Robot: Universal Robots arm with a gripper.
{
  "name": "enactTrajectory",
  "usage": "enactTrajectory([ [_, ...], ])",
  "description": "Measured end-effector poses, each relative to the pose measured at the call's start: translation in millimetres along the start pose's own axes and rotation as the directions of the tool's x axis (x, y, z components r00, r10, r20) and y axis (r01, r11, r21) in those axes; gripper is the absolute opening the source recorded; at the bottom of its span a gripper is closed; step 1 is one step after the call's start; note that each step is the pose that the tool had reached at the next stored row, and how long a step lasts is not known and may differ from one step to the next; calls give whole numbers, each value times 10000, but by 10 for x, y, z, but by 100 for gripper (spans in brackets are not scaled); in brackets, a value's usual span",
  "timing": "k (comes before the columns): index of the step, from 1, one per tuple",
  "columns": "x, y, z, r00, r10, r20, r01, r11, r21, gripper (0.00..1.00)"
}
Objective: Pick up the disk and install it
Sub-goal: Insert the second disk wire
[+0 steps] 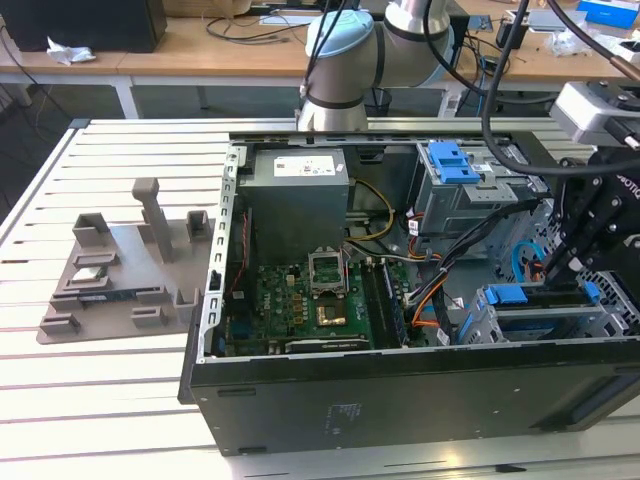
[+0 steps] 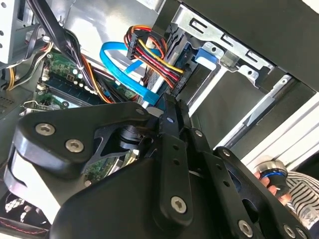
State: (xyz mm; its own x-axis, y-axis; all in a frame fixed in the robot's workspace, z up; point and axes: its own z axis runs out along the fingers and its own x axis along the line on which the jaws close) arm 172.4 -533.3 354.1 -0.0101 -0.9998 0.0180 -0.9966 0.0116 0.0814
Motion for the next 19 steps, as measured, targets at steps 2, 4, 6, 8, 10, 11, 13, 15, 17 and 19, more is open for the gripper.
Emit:
enactTrajectory([
  [2,1,-2,22,10000,0,-1,0,10000,0,16],
  [4,0,-3,39,10000,0,-2,0,10000,0,16],
  [6,1,-2,42,10000,1,-3,-1,10000,0,16],
  [8,1,-1,54,10000,0,3,0,10000,-1,16],
  [10,1,-2,67,10000,0,0,0,10000,0,16],
  [11,1,-2,73,10000,0,1,0,10000,0,16],
  [13,1,-3,84,10000,0,0,0,10000,0,16],
  [15,2,-3,89,10000,-1,6,1,10000,0,16],
  [17,6,2,97,10000,-1,11,1,10000,0,16],
  [19,13,8,106,10000,-5,9,5,10000,0,16],
])
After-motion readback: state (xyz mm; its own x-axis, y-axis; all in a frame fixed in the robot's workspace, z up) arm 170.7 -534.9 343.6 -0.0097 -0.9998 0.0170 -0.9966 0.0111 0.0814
